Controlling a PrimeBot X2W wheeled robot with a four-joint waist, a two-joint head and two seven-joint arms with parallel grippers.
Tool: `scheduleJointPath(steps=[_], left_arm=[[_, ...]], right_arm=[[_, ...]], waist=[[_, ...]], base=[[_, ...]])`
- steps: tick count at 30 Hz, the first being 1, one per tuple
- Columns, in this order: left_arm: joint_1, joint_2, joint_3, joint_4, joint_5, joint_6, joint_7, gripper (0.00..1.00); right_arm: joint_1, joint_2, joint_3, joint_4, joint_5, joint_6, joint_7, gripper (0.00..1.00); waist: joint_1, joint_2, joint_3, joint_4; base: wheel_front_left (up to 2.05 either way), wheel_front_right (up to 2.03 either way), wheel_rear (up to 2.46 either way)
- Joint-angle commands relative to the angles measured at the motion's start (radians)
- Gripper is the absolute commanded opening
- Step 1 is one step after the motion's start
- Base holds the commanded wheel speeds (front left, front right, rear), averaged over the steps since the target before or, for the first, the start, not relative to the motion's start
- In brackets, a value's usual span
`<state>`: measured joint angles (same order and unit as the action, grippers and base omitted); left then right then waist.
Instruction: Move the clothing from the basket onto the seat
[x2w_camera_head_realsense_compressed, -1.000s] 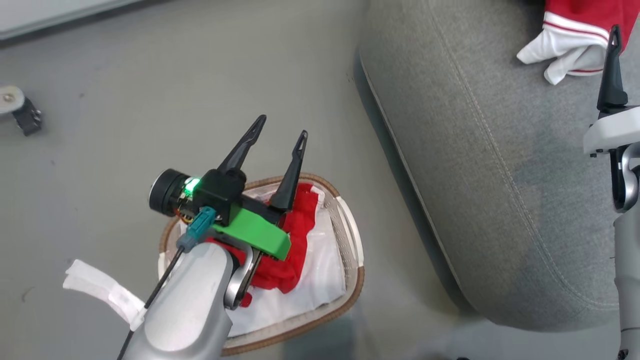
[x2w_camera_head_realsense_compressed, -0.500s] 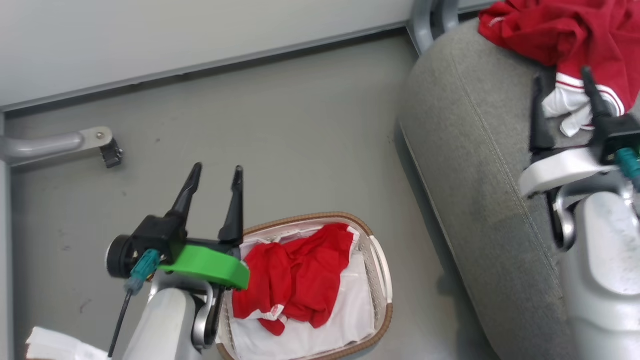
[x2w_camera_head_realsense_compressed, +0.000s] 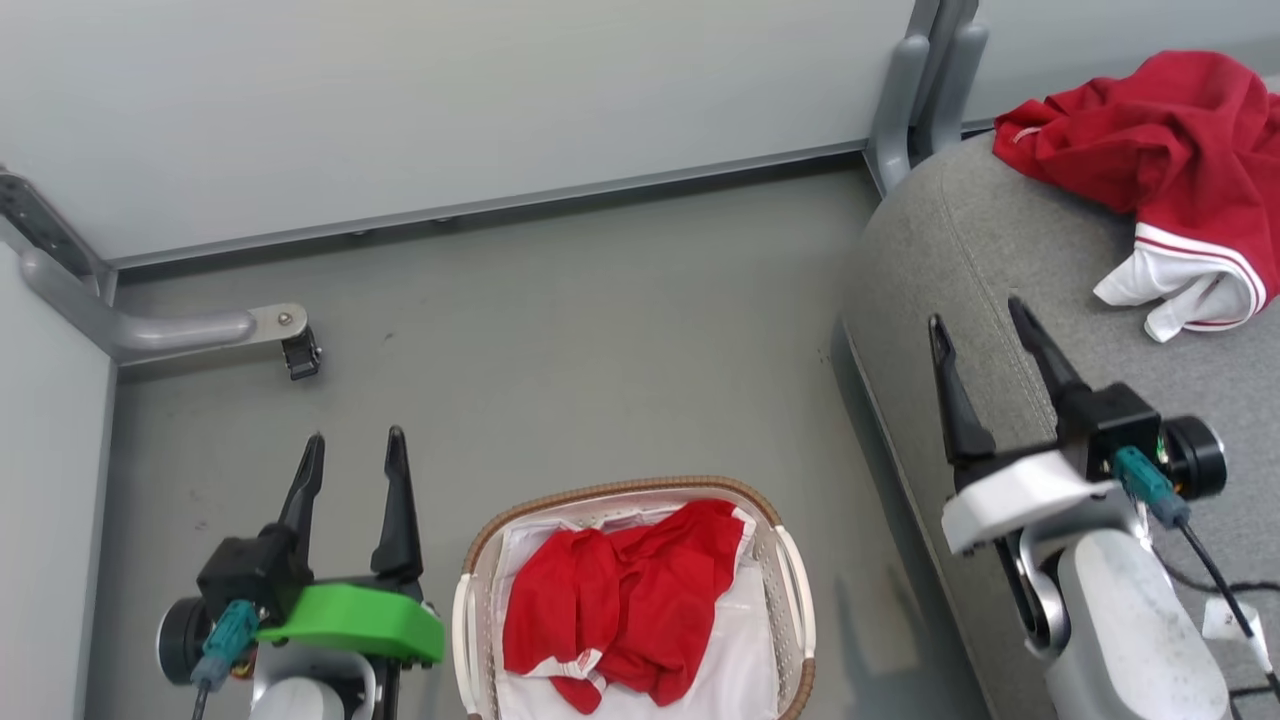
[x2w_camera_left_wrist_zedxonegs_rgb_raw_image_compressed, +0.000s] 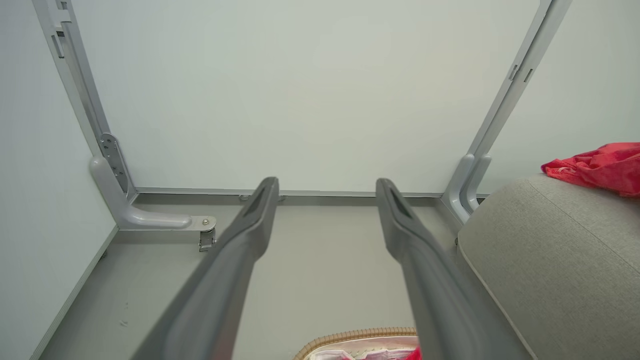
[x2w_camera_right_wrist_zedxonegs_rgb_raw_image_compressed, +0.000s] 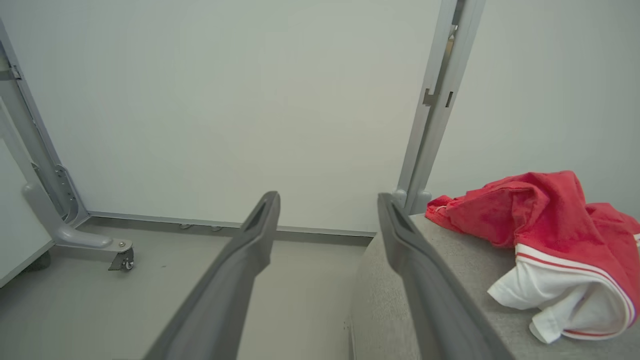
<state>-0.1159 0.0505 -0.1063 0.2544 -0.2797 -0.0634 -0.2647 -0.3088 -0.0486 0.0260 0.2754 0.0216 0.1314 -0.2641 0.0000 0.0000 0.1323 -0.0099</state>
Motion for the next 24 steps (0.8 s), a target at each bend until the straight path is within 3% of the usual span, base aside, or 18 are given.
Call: scheduleJointPath(steps=[1,11,24], left_arm=[[0.027,0.0,0.004,-0.006,0.01,0.01,0.001,1.0],[0.108,0.001,0.0,-0.01,-0.025,0.028,0.001,1.0],[0.126,0.0,0.002,-0.01,-0.026,0.034,0.001,1.0]], right_arm=[[0.035,-0.004,0.001,-0.006,0.019,-0.001,-0.001,1.0],[0.161,-0.004,-0.022,-0.002,0.096,-0.001,-0.001,1.0],[0.195,-0.004,0.001,-0.004,0.089,-0.001,-0.001,1.0]], waist=[[0.0,0.0,-0.018,0.01],[0.0,0.0,-0.058,0.032],[0.0,0.0,-0.083,0.038]], base=[[0.0,0.0,0.0],[0.0,0.0,0.0],[0.0,0.0,0.0]])
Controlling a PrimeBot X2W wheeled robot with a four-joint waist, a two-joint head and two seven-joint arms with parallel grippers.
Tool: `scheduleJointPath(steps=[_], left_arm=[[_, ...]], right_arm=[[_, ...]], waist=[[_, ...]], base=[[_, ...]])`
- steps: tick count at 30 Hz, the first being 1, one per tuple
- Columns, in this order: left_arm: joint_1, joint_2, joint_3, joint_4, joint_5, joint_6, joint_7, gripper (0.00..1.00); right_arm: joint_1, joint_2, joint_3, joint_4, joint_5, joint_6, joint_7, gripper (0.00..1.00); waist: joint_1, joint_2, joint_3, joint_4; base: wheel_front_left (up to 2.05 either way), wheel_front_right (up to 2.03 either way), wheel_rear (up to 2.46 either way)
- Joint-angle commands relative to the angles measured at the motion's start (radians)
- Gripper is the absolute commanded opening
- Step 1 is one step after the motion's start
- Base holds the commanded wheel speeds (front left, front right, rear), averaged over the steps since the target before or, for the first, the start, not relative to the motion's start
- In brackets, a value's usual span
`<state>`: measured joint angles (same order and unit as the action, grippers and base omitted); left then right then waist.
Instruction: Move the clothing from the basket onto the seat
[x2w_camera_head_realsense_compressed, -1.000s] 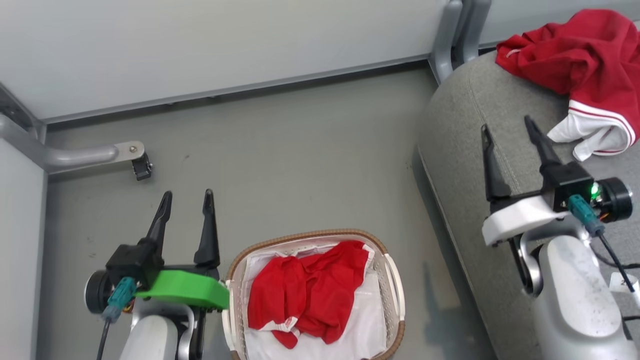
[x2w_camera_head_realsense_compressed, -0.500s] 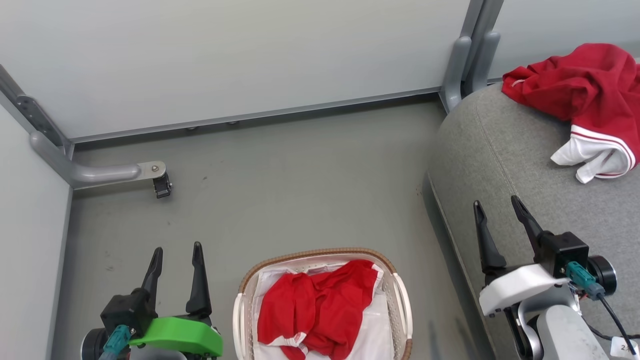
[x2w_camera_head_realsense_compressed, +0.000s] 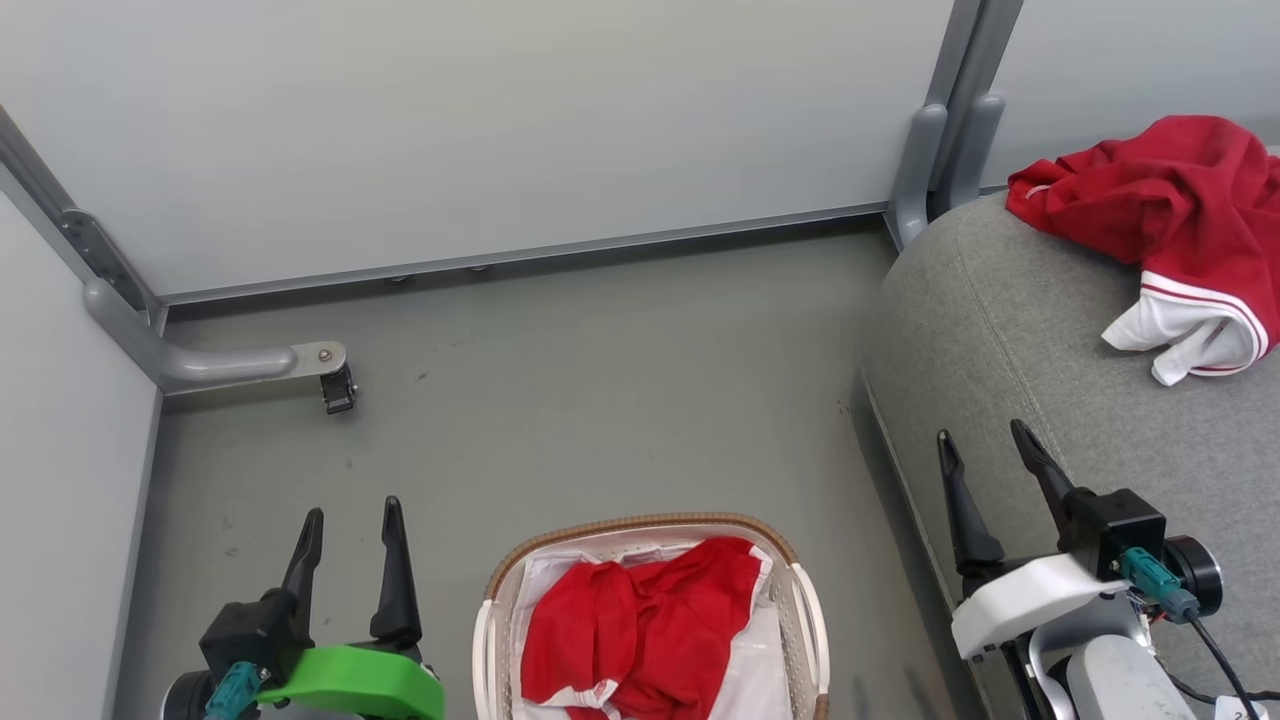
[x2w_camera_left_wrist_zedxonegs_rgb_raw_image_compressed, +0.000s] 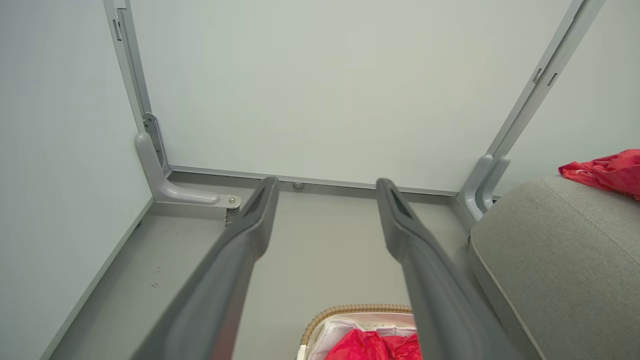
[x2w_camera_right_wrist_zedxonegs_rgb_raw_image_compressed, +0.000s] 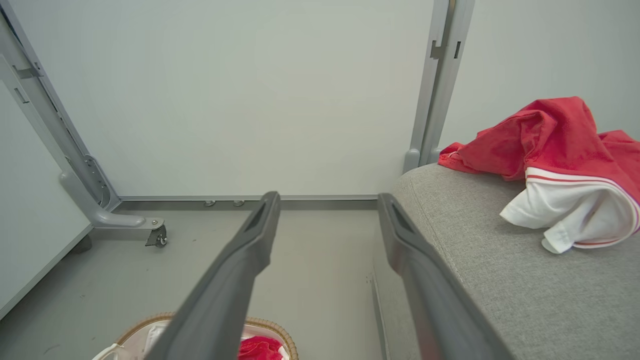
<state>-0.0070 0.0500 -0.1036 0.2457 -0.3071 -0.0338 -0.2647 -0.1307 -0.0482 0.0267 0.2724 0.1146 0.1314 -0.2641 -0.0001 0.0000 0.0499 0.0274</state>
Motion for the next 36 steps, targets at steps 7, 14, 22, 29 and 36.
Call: scheduleJointPath(steps=[7,14,22,29,36], left_arm=[[0.02,0.001,-0.004,0.001,0.007,0.003,0.001,1.0],[0.016,0.001,-0.006,0.005,0.012,-0.003,0.001,1.0],[0.019,0.001,-0.01,0.01,0.015,-0.008,0.001,1.0],[0.019,0.001,-0.017,0.012,0.027,-0.013,0.001,1.0],[-0.037,0.001,-0.067,0.033,0.065,-0.032,0.001,1.0]], right_arm=[[0.018,-0.004,0.017,0.007,-0.01,-0.001,-0.001,1.0],[0.014,-0.004,0.02,0.011,-0.004,-0.001,-0.001,1.0],[0.018,-0.004,0.018,0.013,-0.001,-0.001,-0.001,1.0],[0.015,-0.004,0.02,0.007,-0.002,-0.001,-0.001,1.0],[-0.018,-0.004,-0.016,-0.011,-0.013,-0.001,-0.001,1.0]], waist=[[0.0001,0.0,-0.006,0.005],[0.0001,0.0,-0.004,0.008],[0.0001,0.0,-0.005,0.011],[0.0001,0.0,0.003,0.007],[0.0001,0.0,0.047,-0.001]], base=[[0.0,0.0,0.0],[0.0,0.0,0.0],[0.0,0.0,0.0],[0.0,0.0,0.0],[0.0,0.0,0.0]])
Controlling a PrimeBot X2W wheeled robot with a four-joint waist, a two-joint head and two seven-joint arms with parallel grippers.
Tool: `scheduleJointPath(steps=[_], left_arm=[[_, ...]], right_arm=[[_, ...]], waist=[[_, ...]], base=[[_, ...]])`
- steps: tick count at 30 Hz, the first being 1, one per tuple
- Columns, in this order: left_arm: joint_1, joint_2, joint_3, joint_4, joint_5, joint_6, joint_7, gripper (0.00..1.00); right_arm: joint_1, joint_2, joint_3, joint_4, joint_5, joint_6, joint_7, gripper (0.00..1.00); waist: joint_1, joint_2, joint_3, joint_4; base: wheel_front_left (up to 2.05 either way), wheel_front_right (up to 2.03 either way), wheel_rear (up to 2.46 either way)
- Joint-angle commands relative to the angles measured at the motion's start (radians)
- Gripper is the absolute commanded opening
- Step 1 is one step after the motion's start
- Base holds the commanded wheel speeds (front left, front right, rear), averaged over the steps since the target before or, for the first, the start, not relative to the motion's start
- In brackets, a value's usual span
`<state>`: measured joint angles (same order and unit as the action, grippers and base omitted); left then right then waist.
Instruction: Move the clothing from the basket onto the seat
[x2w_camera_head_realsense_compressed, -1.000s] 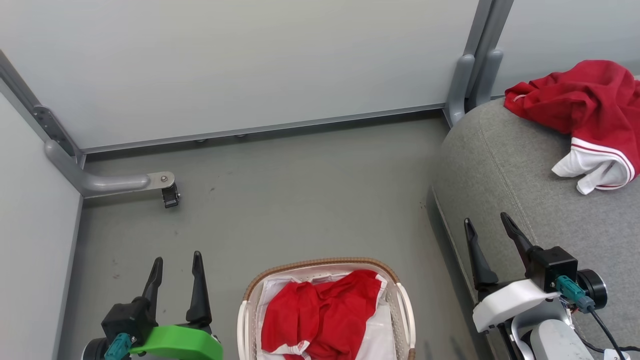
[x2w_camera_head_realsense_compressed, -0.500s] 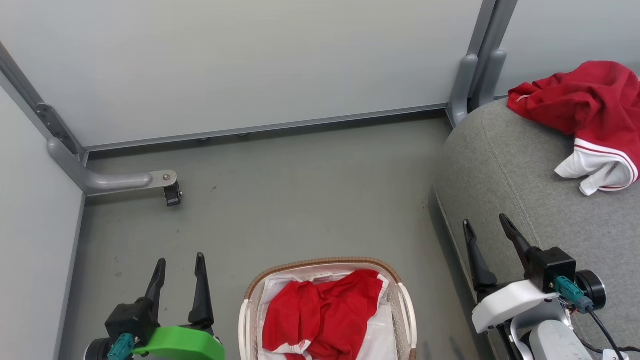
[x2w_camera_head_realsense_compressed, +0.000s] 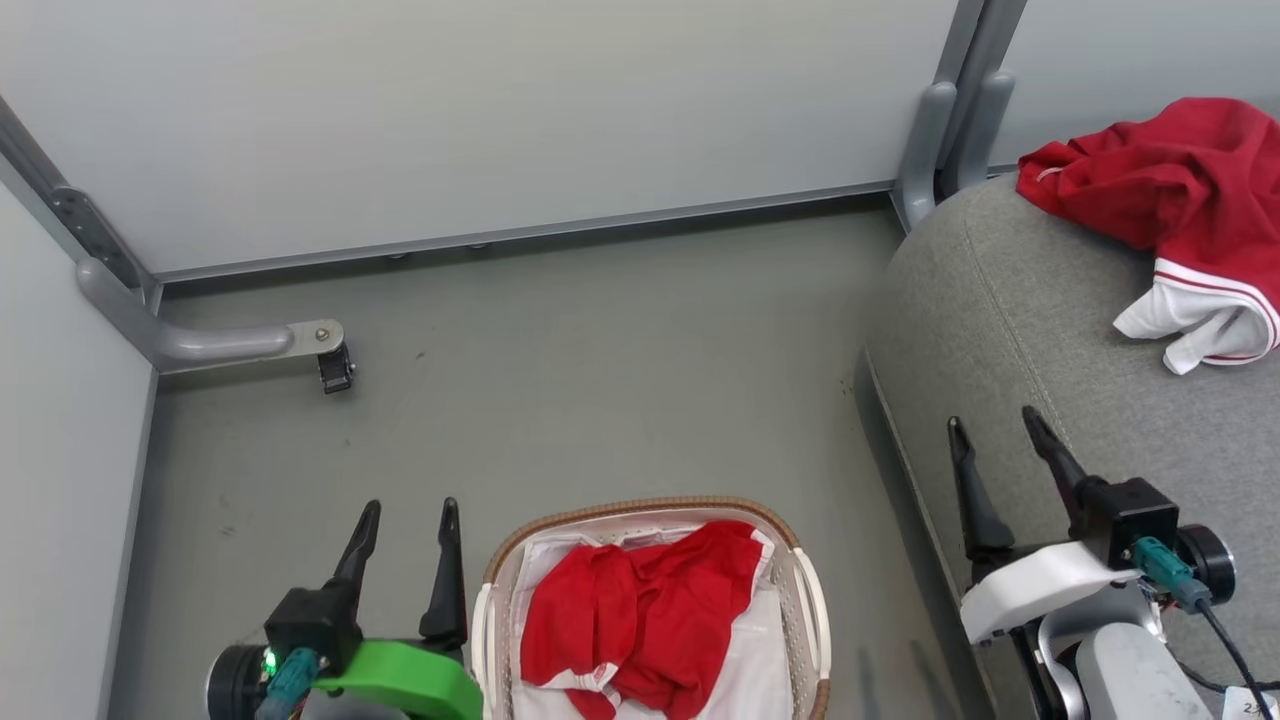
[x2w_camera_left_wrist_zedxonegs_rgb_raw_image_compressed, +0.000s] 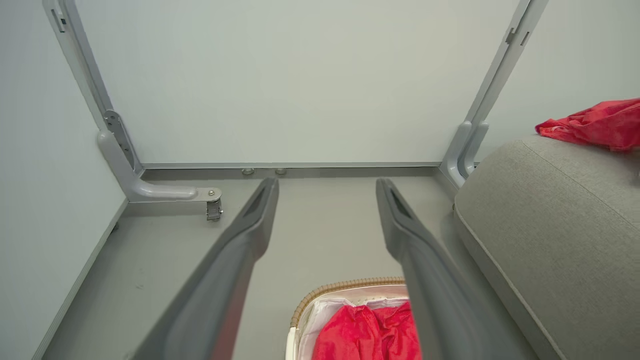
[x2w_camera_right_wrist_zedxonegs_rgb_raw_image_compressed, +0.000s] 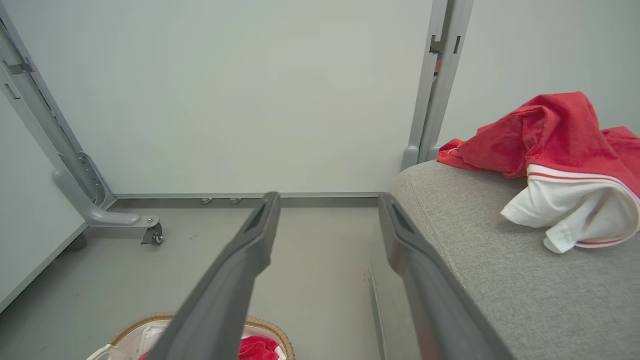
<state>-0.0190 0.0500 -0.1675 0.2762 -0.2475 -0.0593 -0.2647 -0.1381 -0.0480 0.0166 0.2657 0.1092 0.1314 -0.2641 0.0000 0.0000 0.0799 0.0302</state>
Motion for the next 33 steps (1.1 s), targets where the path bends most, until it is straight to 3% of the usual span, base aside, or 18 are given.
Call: scheduleJointPath(steps=[1,7,17,23,33], left_arm=[[-0.035,0.001,-0.013,0.009,0.018,-0.01,0.001,1.0],[-0.152,0.001,-0.081,0.071,0.092,-0.038,0.001,1.0],[-0.427,0.002,-0.239,0.272,0.174,-0.064,0.001,1.0],[-0.568,0.011,-0.362,0.481,0.238,-0.071,0.001,1.0],[-0.756,0.035,-0.477,0.781,0.285,-0.072,0.017,1.0]], right_arm=[[-0.018,-0.004,-0.013,-0.01,-0.01,-0.001,-0.001,1.0],[-0.075,-0.004,-0.071,-0.057,-0.041,-0.001,-0.001,1.0],[-0.231,-0.004,-0.121,-0.182,-0.071,-0.001,-0.001,1.0],[-0.306,-0.003,-0.112,-0.253,-0.051,-0.001,-0.001,1.0],[-0.383,-0.003,-0.073,-0.334,0.021,-0.001,-0.001,1.0]], waist=[[0.0,0.0,0.027,-0.006],[0.0,0.0,0.112,-0.02],[0.0,0.0,0.355,-0.09],[0.0,0.0,0.5,-0.151],[0.0,0.0,0.677,-0.259]], base=[[0.0,0.0,0.0],[0.0,0.0,0.0],[0.0,0.0,0.0],[0.0,0.0,0.0],[0.0,0.0,0.0]])
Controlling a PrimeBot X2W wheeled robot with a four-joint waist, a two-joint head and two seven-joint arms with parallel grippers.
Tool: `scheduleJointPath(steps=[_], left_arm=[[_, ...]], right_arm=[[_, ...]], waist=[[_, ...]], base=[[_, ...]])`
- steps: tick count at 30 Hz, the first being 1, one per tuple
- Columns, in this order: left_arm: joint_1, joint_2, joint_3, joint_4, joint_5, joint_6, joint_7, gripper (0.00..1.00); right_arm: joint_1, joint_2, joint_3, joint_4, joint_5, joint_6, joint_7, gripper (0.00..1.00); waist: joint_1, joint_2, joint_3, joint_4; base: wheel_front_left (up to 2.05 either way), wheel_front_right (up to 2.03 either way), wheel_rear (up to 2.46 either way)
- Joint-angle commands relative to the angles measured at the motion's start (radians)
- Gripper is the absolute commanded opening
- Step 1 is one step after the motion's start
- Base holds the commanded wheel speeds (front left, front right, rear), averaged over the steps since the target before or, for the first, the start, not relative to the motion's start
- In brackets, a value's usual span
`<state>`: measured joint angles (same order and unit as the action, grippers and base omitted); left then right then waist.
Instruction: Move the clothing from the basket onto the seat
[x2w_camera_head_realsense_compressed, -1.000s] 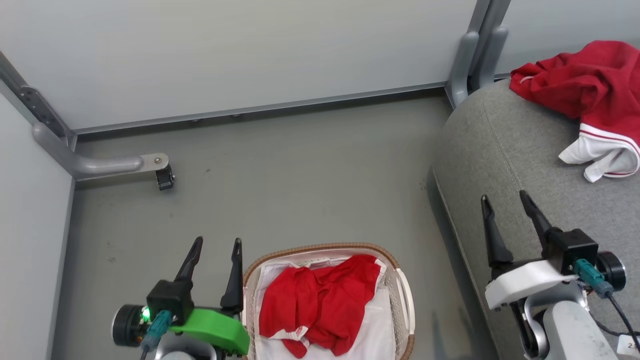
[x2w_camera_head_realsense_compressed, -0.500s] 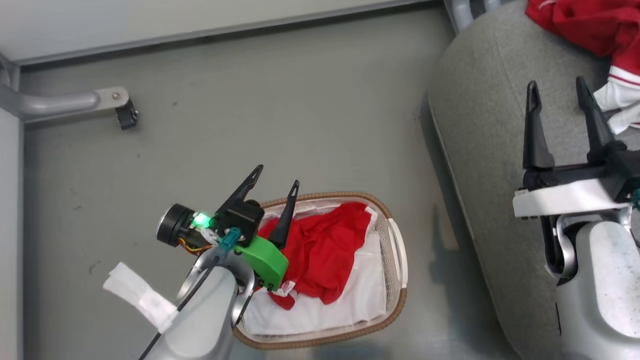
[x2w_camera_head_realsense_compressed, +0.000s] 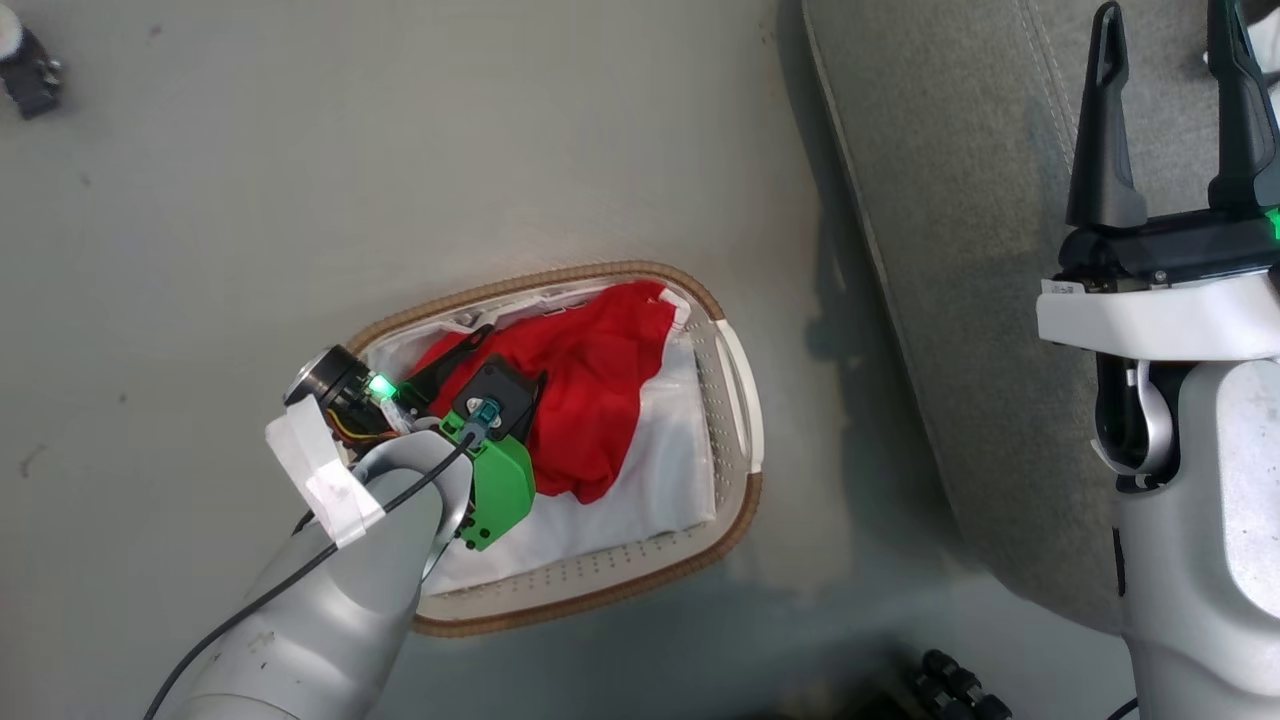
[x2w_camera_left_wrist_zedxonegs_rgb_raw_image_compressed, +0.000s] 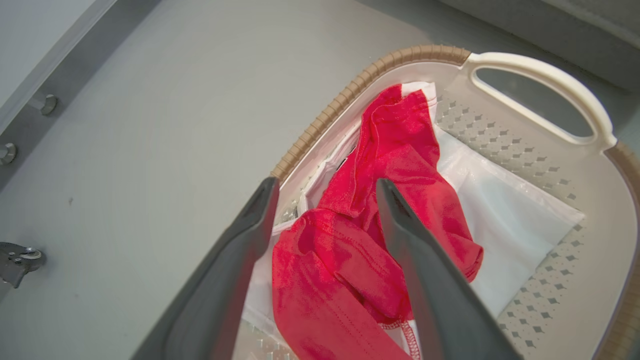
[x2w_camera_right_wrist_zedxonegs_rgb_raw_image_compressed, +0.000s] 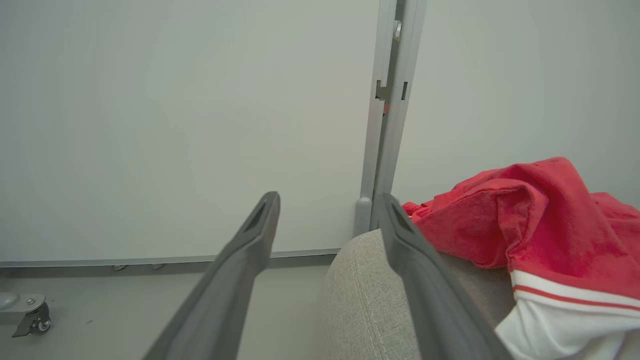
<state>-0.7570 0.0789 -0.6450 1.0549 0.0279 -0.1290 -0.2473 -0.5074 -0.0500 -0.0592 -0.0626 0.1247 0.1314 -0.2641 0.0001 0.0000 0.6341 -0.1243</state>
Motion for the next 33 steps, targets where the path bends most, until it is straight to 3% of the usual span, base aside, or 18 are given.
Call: scheduleJointPath(steps=[1,9,17,23,27,33], left_arm=[[-0.03,0.007,-0.005,0.02,0.008,-0.002,0.001,1.0],[-0.124,0.035,-0.041,0.129,0.015,-0.001,0.006,1.0],[-0.181,0.057,-0.052,0.189,0.01,0.032,0.043,1.0],[-0.187,0.058,-0.046,0.211,-0.001,0.08,0.094,1.0],[-0.175,0.053,-0.046,0.219,-0.013,0.096,0.105,0.0],[-0.156,0.044,-0.049,0.223,-0.029,0.094,0.086,0.0]], right_arm=[[-0.018,-0.001,0.008,-0.009,0.013,-0.001,-0.001,1.0],[-0.061,-0.001,0.025,-0.022,0.065,-0.001,-0.001,1.0],[-0.082,-0.001,0.041,-0.031,0.097,-0.001,-0.001,1.0],[-0.08,-0.001,0.051,-0.029,0.109,-0.001,-0.001,1.0],[-0.08,-0.001,0.055,-0.026,0.116,-0.001,-0.001,1.0],[-0.076,-0.001,0.054,-0.019,0.11,-0.001,-0.001,1.0]], waist=[[-0.0001,0.0,0.134,-0.113],[-0.0001,0.0,0.213,-0.168],[-0.0001,0.0,0.249,-0.197],[-0.0001,0.0,0.255,-0.202],[-0.0001,0.0,0.253,-0.203],[-0.0001,0.0,0.239,-0.195]], base=[[0.0,0.0,0.0],[0.0,0.0,0.0],[0.0,0.0,0.0],[0.0,0.0,0.0],[0.0,0.0,0.0],[0.0,0.0,0.0]])
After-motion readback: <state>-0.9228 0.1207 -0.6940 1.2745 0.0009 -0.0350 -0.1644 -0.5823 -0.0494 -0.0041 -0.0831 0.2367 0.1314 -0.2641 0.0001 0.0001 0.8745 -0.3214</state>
